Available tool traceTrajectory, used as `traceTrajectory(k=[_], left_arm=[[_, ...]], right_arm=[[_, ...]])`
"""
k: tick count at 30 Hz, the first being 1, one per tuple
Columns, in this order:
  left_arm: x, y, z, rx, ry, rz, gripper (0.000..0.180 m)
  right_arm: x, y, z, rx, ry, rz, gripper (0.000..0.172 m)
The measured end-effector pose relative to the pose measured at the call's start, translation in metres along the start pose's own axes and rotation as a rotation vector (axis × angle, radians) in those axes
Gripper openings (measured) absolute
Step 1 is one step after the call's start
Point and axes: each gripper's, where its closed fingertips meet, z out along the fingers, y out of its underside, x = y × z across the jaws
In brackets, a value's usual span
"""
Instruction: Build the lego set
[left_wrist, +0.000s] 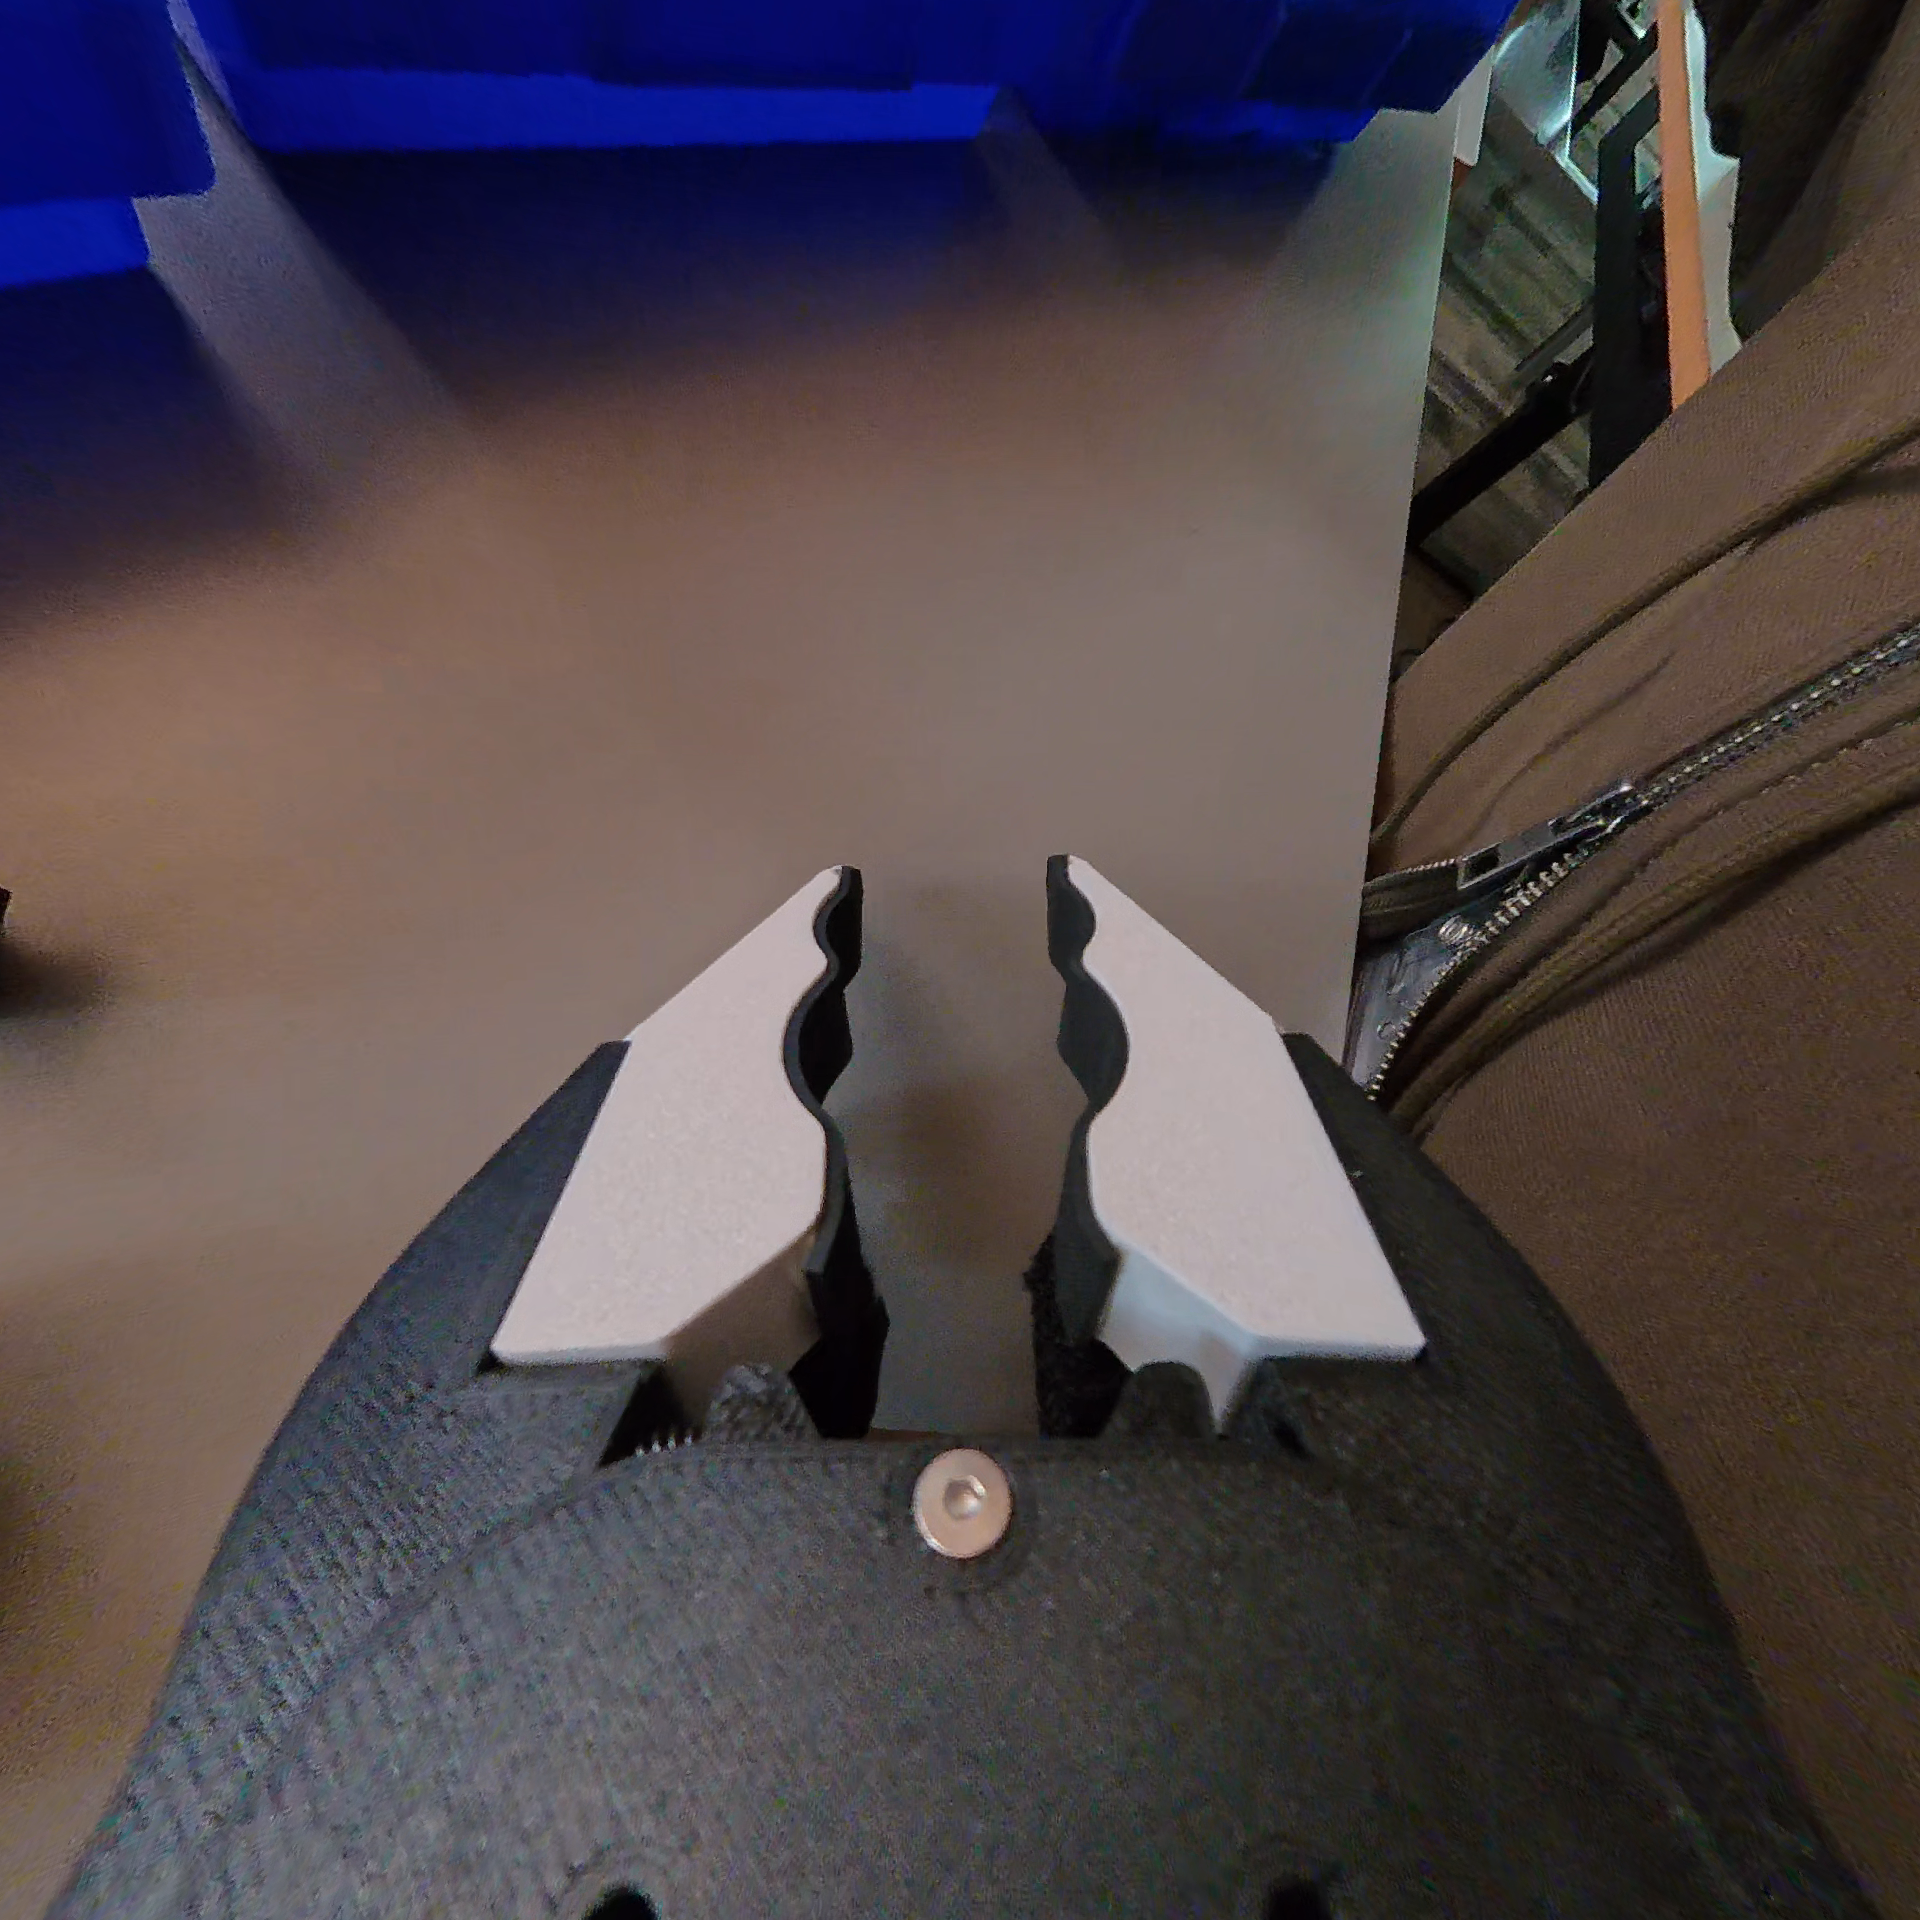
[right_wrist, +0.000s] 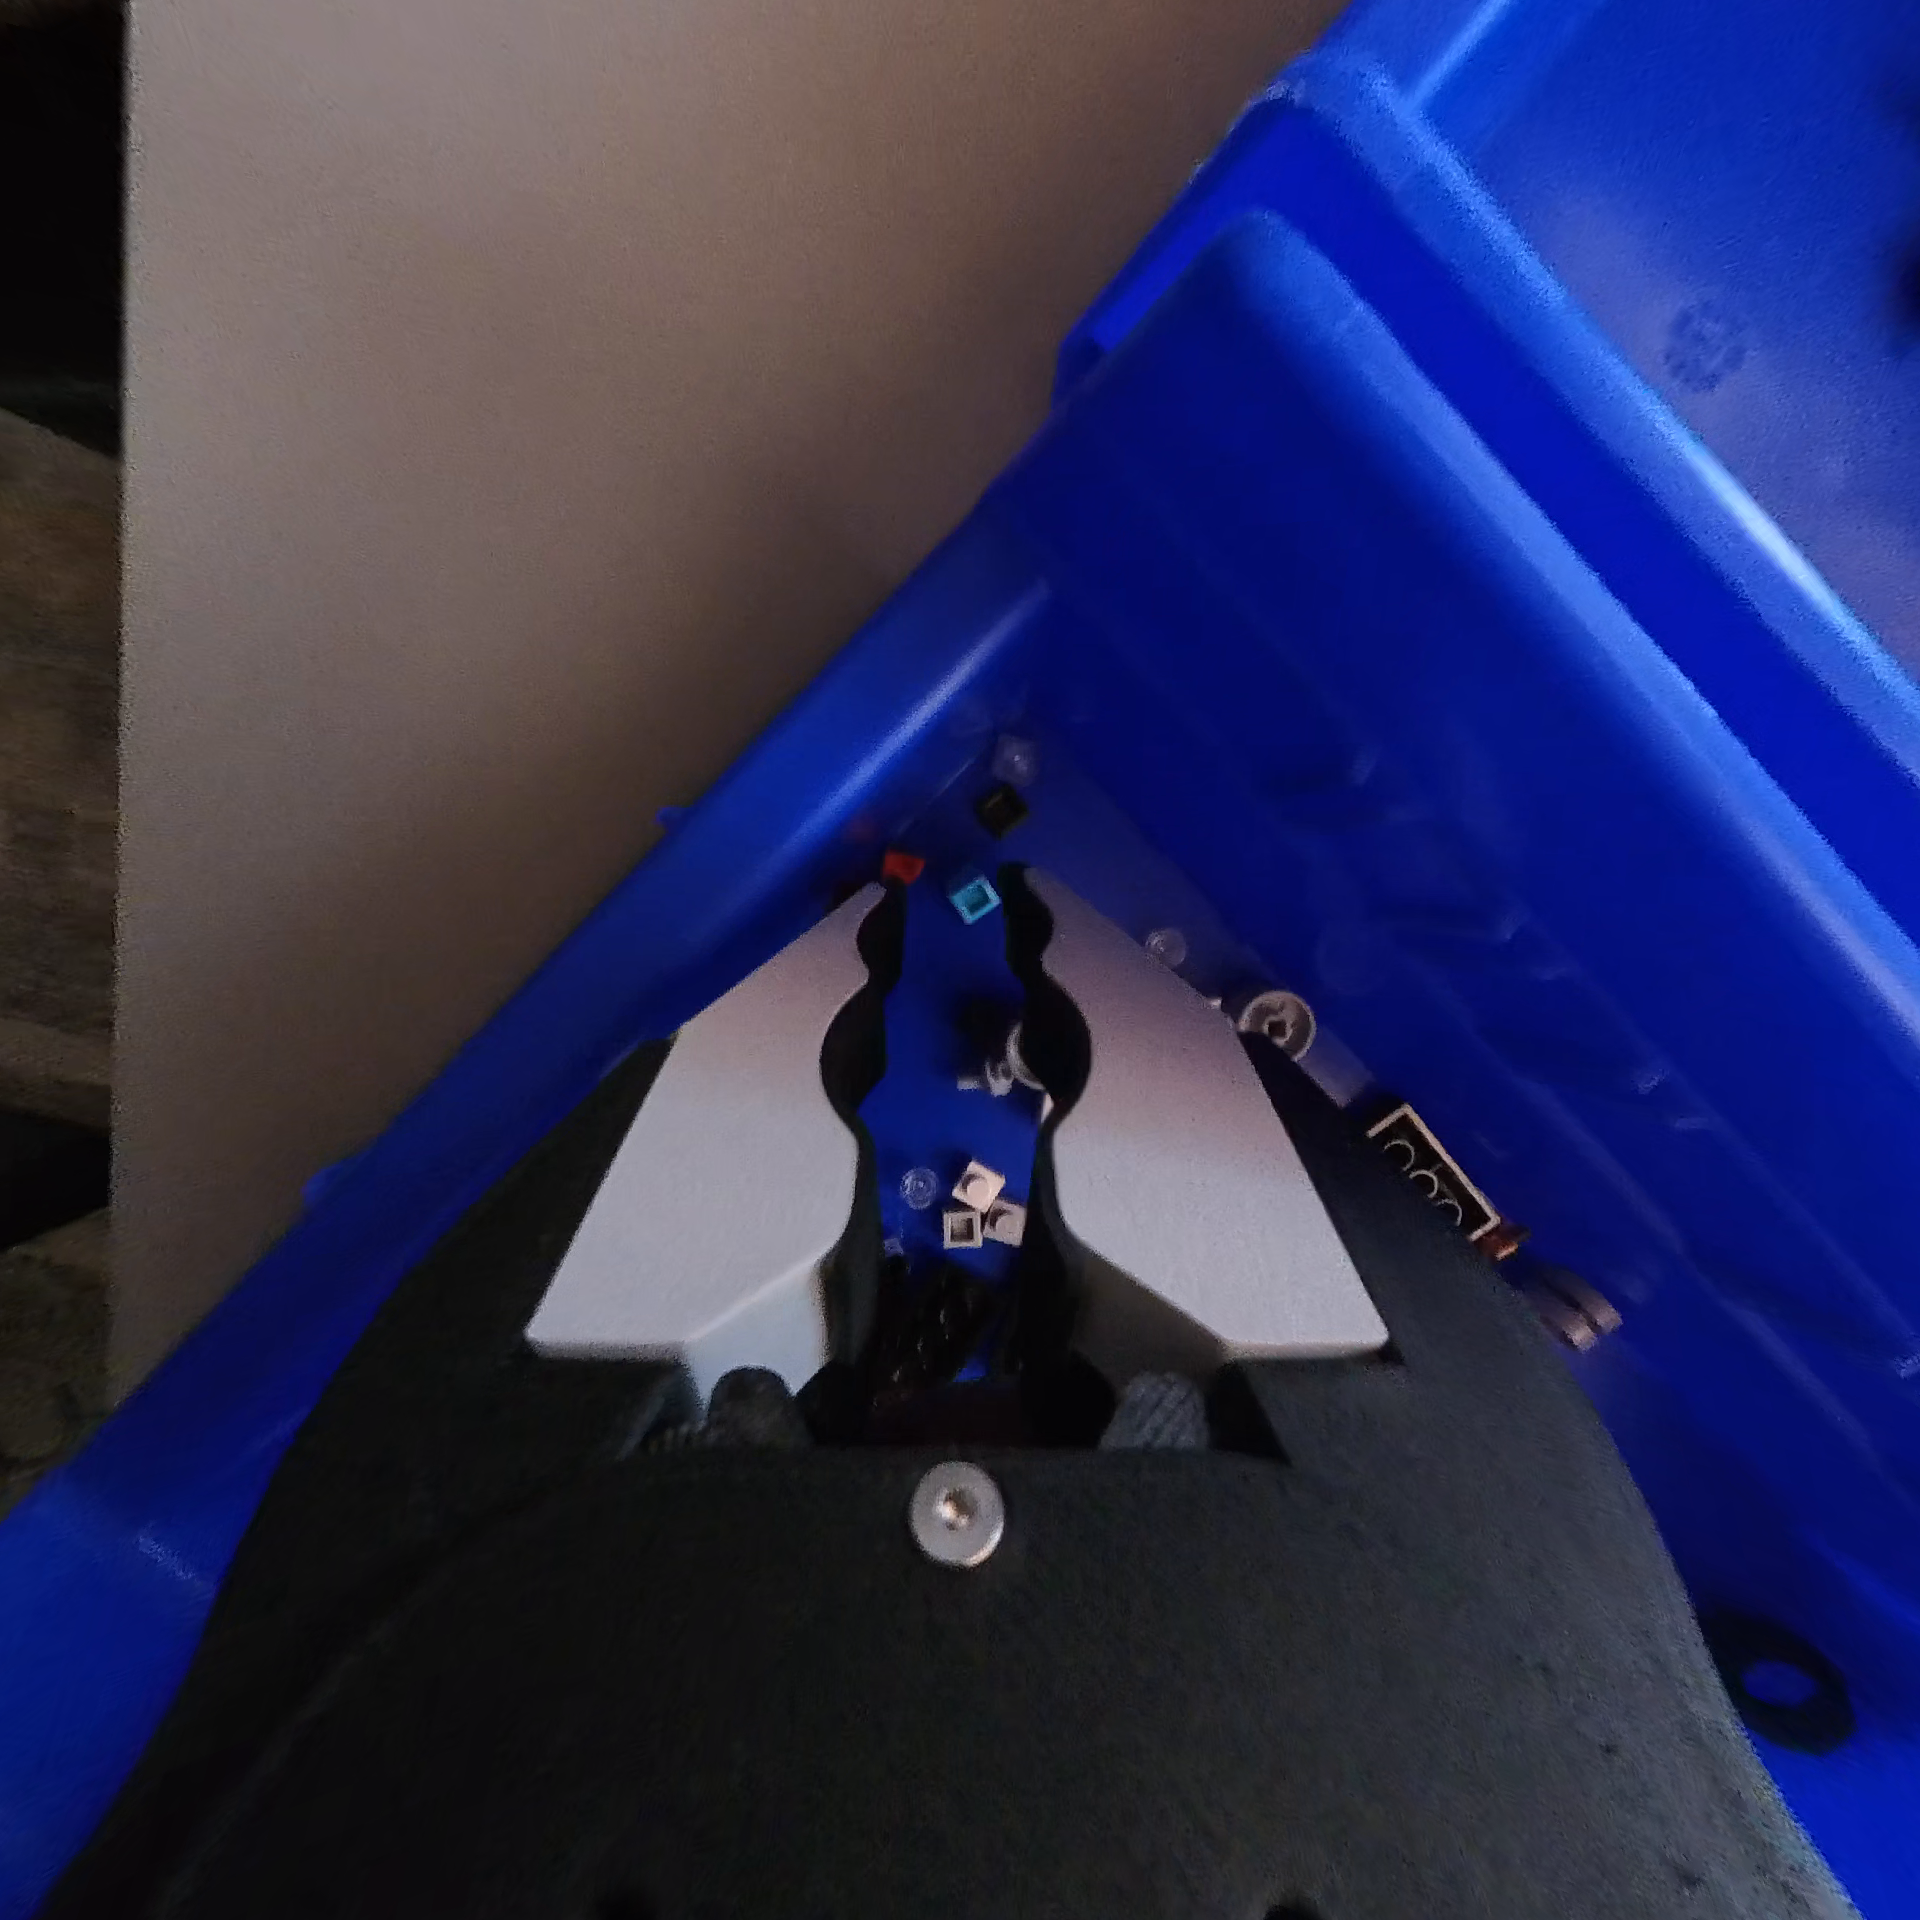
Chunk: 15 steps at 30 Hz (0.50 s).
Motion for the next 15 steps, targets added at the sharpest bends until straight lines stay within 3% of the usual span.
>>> traceTrajectory(k=[3,9,15], left_arm=[[-0.001,-0.001,-0.002,0.014,0.009,-0.018,0.037],[0.004,-0.001,-0.014,0.071,0.01,-0.007,0.037],[0.012,0.008,-0.062,0.198,-0.02,-0.029,0.036]], right_arm=[[0.002,0.002,0.001,0.003,0.004,0.01,0.013],[0.004,0.0,-0.008,-0.017,0.05,0.064,0.011],[-0.002,-0.051,-0.061,0.051,0.21,0.122,0.011]])
